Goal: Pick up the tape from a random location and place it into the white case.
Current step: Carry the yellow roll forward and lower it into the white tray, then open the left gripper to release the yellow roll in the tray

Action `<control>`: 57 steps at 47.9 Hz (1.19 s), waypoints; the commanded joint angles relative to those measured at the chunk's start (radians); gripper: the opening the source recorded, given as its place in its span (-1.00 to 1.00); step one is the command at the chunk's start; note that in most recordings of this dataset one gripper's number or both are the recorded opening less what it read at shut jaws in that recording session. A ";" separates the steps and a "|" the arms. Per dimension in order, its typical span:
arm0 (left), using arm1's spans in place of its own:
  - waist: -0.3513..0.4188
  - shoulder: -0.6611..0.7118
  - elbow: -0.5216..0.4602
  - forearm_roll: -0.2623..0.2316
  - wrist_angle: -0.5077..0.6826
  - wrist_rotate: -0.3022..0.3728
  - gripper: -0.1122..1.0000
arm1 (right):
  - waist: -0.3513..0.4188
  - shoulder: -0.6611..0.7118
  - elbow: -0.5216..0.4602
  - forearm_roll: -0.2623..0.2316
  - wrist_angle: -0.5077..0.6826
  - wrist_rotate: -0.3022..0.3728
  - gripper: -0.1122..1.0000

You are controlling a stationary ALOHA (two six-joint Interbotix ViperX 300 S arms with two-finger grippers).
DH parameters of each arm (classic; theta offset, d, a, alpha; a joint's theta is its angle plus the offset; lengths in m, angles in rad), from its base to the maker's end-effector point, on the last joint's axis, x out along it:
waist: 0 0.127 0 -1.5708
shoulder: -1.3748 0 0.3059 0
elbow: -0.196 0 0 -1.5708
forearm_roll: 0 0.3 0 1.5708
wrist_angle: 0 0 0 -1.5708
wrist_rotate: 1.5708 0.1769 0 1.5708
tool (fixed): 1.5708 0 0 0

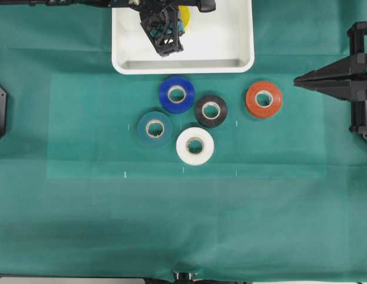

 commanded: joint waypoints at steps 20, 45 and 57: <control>-0.006 -0.021 0.000 0.000 0.006 0.003 -0.36 | 0.000 0.011 -0.014 -0.002 -0.008 -0.002 -0.80; -0.014 -0.025 -0.005 0.000 -0.015 0.023 0.83 | 0.000 0.015 -0.012 -0.002 -0.006 -0.002 -0.80; -0.017 -0.044 -0.002 0.002 0.011 0.023 0.83 | -0.002 0.015 -0.012 -0.002 -0.006 -0.002 -0.80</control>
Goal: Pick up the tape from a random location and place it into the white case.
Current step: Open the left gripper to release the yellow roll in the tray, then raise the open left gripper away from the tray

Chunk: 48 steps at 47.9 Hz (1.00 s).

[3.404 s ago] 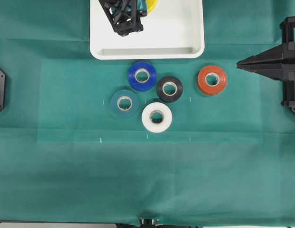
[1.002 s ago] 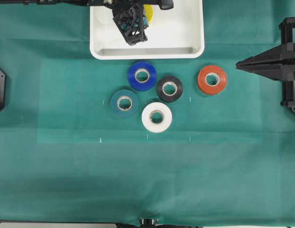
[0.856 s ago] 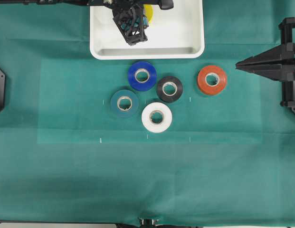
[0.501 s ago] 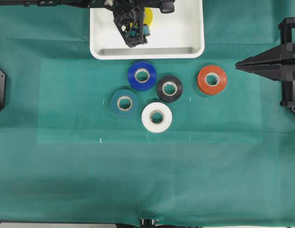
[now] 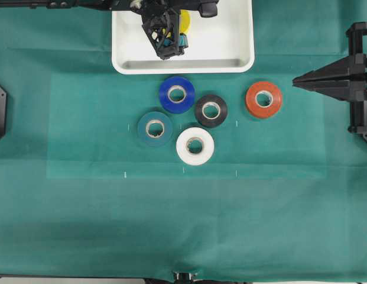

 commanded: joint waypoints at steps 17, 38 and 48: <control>-0.018 -0.173 -0.008 0.003 0.095 -0.002 0.83 | -0.002 0.003 -0.014 0.000 -0.003 -0.002 -0.80; -0.055 -0.281 -0.038 0.002 0.244 -0.003 0.83 | 0.000 0.003 -0.017 0.000 -0.008 0.002 -0.80; -0.058 -0.301 -0.057 0.003 0.276 -0.005 0.83 | 0.000 0.003 -0.017 0.000 -0.008 0.002 -0.80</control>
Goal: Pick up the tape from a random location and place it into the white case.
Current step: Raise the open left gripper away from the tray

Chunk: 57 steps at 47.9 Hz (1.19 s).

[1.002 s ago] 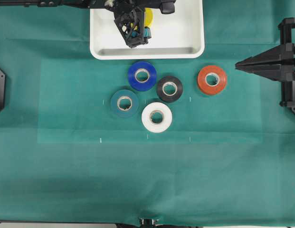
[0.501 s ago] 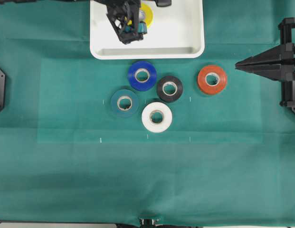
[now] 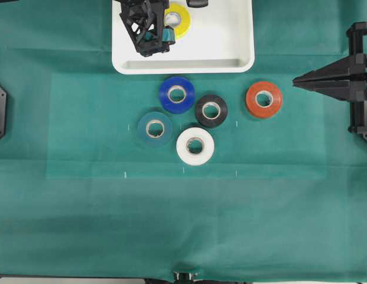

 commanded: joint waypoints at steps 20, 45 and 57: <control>-0.003 -0.080 -0.018 0.002 0.012 -0.003 0.83 | -0.002 0.005 -0.017 0.000 -0.009 0.003 -0.80; -0.006 -0.080 -0.017 0.003 0.008 -0.002 0.83 | 0.000 0.003 -0.015 0.000 -0.009 0.003 -0.80; -0.006 -0.092 -0.012 0.002 0.006 0.000 0.82 | 0.000 0.005 -0.015 0.000 -0.008 0.003 -0.80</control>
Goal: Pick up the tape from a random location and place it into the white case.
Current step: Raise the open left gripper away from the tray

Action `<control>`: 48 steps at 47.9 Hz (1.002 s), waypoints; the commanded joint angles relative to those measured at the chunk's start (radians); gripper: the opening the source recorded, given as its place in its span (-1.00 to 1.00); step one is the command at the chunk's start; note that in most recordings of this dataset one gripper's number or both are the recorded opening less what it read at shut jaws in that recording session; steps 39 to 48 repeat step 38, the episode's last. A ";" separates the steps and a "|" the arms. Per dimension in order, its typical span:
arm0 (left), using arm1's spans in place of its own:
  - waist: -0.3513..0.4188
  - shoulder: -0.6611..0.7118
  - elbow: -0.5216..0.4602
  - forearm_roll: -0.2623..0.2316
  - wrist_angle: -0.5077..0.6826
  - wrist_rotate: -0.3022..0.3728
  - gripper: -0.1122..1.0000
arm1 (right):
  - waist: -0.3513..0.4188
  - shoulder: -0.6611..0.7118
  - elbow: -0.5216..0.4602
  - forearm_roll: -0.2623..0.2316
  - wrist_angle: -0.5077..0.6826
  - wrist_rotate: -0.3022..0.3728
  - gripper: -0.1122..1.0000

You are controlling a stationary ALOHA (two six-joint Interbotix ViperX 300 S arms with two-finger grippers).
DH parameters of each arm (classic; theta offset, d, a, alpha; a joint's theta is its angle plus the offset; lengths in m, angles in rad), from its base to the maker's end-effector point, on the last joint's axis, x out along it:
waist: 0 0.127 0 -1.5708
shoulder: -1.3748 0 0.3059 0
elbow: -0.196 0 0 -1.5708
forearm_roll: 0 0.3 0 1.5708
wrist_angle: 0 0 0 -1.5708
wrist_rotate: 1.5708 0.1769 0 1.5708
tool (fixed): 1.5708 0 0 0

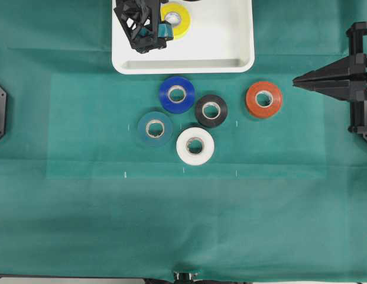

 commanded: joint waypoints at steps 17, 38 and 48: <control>-0.009 -0.054 -0.005 0.002 -0.006 0.002 0.82 | 0.000 0.003 -0.015 0.000 -0.005 0.003 -0.80; -0.012 -0.060 -0.005 0.003 -0.002 0.002 0.82 | 0.000 0.003 -0.017 0.000 -0.006 0.003 -0.80; -0.012 -0.060 -0.005 0.003 -0.002 0.002 0.82 | 0.000 0.003 -0.017 0.000 -0.006 0.003 -0.80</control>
